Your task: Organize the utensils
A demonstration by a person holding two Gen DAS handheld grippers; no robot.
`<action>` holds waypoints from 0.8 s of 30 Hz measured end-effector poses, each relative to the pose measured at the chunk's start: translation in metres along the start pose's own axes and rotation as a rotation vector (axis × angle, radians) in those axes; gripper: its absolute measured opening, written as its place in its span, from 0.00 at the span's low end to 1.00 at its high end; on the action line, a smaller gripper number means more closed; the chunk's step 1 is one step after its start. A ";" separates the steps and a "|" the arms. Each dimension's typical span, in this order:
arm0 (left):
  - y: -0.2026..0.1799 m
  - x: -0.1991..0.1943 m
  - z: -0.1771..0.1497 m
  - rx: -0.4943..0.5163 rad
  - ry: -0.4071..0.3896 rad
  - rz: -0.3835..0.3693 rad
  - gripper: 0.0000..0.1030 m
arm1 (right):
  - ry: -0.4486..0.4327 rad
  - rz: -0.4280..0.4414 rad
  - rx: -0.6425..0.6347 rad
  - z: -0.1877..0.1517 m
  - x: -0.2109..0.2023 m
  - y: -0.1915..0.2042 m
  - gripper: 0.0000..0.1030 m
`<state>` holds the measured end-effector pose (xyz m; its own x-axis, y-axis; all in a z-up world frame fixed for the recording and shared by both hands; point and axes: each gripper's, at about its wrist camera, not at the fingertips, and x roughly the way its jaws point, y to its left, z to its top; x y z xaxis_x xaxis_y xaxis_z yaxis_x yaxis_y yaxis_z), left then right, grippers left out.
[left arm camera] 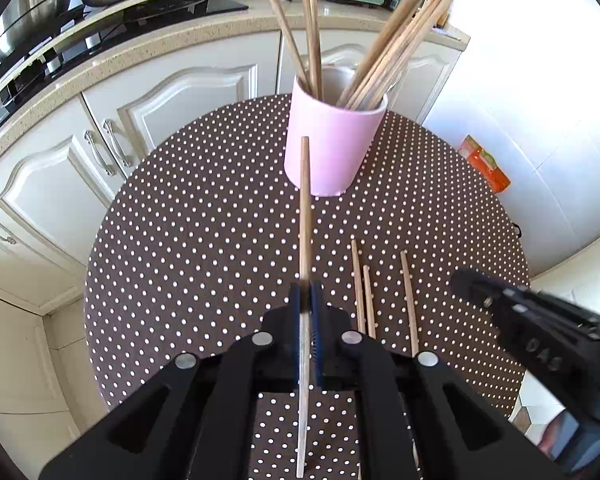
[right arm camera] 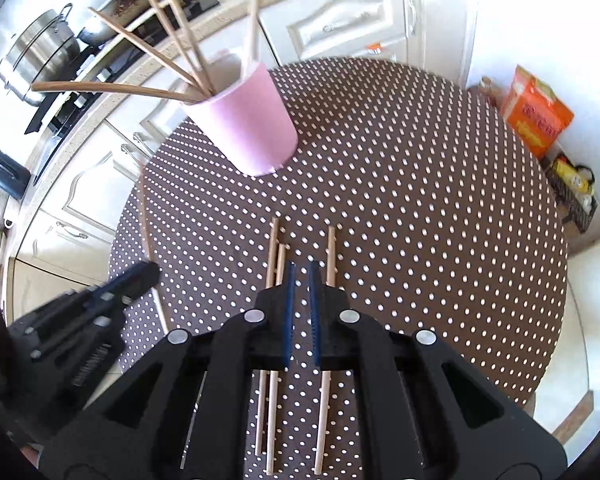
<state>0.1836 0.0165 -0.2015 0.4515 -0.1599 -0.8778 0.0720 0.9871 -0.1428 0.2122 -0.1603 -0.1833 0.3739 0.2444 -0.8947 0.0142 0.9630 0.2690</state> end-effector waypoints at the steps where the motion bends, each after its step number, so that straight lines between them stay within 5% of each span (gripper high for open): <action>1: 0.000 0.000 0.001 0.000 0.001 0.001 0.06 | 0.040 -0.005 0.012 -0.002 0.008 -0.006 0.08; 5: -0.008 0.009 0.000 0.009 0.040 0.022 0.06 | 0.147 -0.055 0.069 -0.013 0.037 -0.026 0.08; 6: -0.008 0.014 -0.002 0.011 0.057 0.037 0.06 | 0.158 -0.065 0.075 -0.015 0.042 -0.029 0.15; 7: -0.007 0.018 -0.005 0.009 0.070 0.041 0.06 | 0.174 -0.075 0.074 -0.017 0.046 -0.031 0.27; 8: -0.004 0.021 -0.009 0.006 0.083 0.043 0.06 | 0.192 -0.087 0.075 -0.019 0.050 -0.033 0.66; 9: -0.006 0.024 -0.009 0.004 0.095 0.046 0.06 | 0.189 -0.094 0.078 -0.020 0.052 -0.033 0.74; 19: 0.007 0.042 -0.024 -0.029 0.158 0.069 0.06 | 0.108 -0.151 -0.006 -0.021 0.059 -0.015 0.74; 21: 0.006 0.044 -0.028 -0.035 0.166 0.074 0.06 | 0.120 -0.164 -0.044 -0.021 0.071 -0.007 0.57; 24: 0.009 0.047 -0.030 -0.040 0.172 0.081 0.06 | 0.103 -0.181 -0.082 -0.024 0.081 0.009 0.49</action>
<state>0.1785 0.0177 -0.2577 0.2954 -0.0811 -0.9519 0.0046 0.9965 -0.0835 0.2201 -0.1293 -0.2617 0.2756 0.0724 -0.9586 -0.0046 0.9972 0.0740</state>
